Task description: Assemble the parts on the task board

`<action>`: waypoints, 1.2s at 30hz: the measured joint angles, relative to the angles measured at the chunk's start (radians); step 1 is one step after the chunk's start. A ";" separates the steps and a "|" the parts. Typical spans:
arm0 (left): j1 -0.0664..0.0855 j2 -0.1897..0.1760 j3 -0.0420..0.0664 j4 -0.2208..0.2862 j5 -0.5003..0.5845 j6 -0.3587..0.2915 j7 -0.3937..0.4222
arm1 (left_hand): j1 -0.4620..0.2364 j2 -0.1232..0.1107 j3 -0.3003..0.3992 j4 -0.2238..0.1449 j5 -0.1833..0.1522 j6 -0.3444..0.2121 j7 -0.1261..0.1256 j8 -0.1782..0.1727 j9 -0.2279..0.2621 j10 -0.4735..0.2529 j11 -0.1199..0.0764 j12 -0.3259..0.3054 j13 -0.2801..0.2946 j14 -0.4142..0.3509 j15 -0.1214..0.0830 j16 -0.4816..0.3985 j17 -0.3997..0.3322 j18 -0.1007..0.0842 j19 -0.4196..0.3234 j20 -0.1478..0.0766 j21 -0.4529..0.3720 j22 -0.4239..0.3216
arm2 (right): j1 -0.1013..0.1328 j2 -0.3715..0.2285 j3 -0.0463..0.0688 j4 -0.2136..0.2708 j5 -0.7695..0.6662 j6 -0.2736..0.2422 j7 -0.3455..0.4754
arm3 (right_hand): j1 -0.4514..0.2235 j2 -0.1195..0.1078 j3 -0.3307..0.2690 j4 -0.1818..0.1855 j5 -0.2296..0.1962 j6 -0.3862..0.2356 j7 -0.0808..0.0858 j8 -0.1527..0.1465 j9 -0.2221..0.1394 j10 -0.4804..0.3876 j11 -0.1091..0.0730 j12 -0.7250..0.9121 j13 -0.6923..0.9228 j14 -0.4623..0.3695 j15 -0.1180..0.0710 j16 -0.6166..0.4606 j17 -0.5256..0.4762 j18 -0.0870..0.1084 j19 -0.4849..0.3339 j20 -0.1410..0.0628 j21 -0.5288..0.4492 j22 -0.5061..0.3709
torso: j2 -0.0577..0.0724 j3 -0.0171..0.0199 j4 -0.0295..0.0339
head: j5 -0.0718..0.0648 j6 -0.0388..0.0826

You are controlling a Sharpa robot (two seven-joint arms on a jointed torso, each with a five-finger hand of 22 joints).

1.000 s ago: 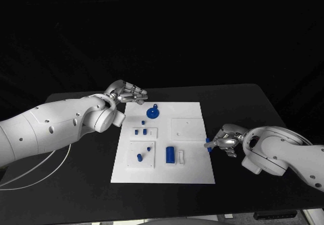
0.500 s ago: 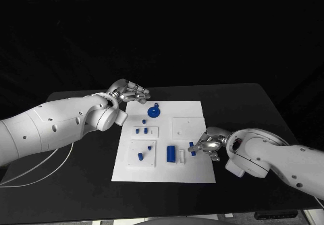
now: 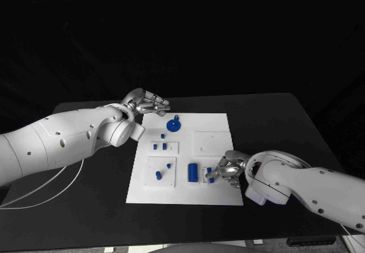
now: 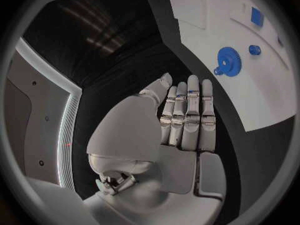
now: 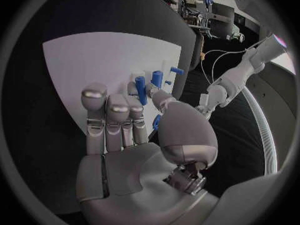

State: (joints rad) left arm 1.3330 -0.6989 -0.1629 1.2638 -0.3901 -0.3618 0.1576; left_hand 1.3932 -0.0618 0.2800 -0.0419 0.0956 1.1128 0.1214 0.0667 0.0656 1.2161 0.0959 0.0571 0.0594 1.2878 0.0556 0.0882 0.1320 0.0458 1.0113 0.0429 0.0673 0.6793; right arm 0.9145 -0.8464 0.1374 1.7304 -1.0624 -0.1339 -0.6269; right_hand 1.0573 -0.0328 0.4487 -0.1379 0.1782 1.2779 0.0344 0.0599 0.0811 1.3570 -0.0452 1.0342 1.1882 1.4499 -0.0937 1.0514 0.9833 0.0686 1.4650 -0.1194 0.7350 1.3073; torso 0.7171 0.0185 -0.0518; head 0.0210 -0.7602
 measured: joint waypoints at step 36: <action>0.000 0.000 0.000 0.001 0.000 0.004 -0.006 | 0.000 0.000 0.003 0.003 0.000 0.000 0.000 0.000 0.000 0.000 0.000 0.000 0.000 0.000 0.000 0.000 0.001 0.000 0.000 0.000 0.000 -0.001 | 0.003 0.049 -0.014 -0.046 -0.034 -0.021 -0.014 | 0.019 -0.045 -0.093 0.059 -0.105 0.008 -0.008 0.009 -0.006 0.012 -0.009 -0.006 -0.005 -0.006 -0.003 0.000 -0.002 -0.009 0.000 0.000 0.000 0.000 | 0.001 0.0001 0.0008 | 0.015 -0.004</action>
State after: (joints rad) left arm 1.3331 -0.6989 -0.1632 1.2647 -0.3901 -0.3581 0.1518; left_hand 1.3932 -0.0617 0.2828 -0.0392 0.0956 1.1128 0.1214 0.0667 0.0656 1.2161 0.0959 0.0571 0.0594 1.2878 0.0556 0.0882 0.1326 0.0458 1.0113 0.0429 0.0673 0.6779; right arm 0.9180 -0.7970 0.1229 1.6844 -1.0962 -0.1550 -0.6409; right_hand 1.0762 -0.0782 0.3556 -0.0790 0.0737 1.2856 0.0262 0.0689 0.0754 1.3689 -0.0544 1.0285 1.1831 1.4443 -0.0963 1.0514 0.9814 0.0596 1.4650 -0.1194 0.7350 1.3073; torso 0.7180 0.0186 -0.0510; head 0.0360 -0.7642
